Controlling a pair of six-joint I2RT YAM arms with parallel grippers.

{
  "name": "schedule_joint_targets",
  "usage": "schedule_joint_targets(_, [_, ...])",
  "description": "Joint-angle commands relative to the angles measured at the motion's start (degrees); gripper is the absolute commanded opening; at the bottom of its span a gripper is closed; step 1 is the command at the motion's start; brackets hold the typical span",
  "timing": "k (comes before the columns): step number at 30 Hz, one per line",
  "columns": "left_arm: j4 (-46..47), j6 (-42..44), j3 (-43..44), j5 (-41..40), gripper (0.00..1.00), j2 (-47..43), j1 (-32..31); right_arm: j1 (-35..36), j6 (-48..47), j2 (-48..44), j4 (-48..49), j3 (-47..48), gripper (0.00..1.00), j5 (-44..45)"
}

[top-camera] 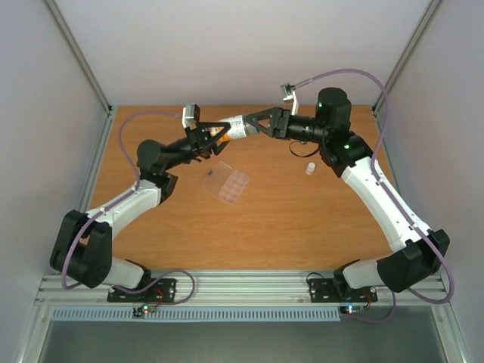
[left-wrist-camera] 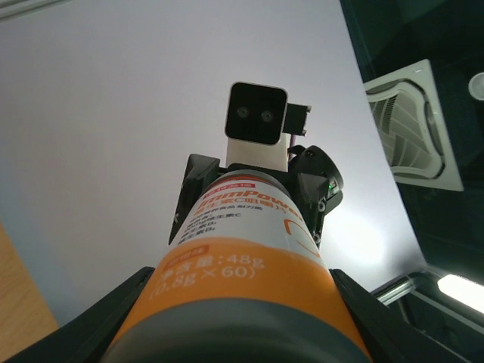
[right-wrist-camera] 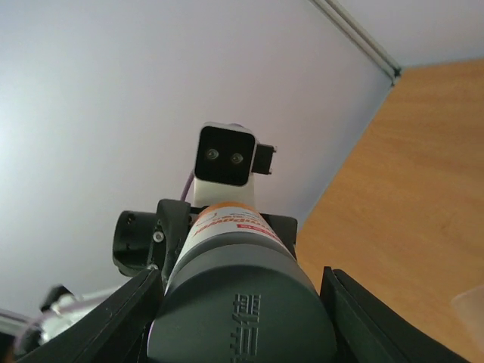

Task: Sort the pills into containers
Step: Unscrew the lid of the pill bottle, then pour the pill into the pill container.

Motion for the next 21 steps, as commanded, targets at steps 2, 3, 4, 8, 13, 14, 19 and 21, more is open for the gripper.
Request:
schedule_joint_targets(2, [13.45,-11.96,-0.16,-4.56,0.03,1.69,-0.24,0.77,-28.71,-3.24,1.55,-0.14,0.26,-5.98])
schedule_joint_targets(3, [14.4,-13.52,-0.17,-5.55,0.03,1.83,-0.25,0.77,-34.67,-4.55,2.9,-1.57,0.27,-7.27])
schedule_joint_targets(4, [15.24,-15.4,-0.21,-6.24,0.03,1.95,-0.24,0.77,-38.21,-5.39,2.63,-2.35,0.27,-5.67])
schedule_joint_targets(8, [17.97,-20.65,-1.19,-9.39,0.03,2.06,-0.25,0.77,-45.62,-4.63,-0.44,-1.57,0.26,-2.33])
schedule_joint_targets(13, [20.8,-25.09,-3.05,-11.13,0.03,1.77,-0.22,0.77,-44.96,-4.93,2.61,-2.29,0.26,-2.74])
schedule_joint_targets(14, [20.37,-24.9,-3.14,-10.95,0.03,1.49,-0.24,0.77,-44.68,-4.71,2.75,-2.06,0.26,-2.92])
schedule_joint_targets(19, [19.73,-23.29,-3.49,-10.41,0.03,0.53,-0.24,0.77,-42.12,-5.22,5.89,-3.21,0.26,-2.14])
schedule_joint_targets(21, [19.66,-22.53,-3.46,-10.03,0.03,0.35,-0.16,0.75,-41.83,-5.63,6.22,-3.43,0.26,-1.29])
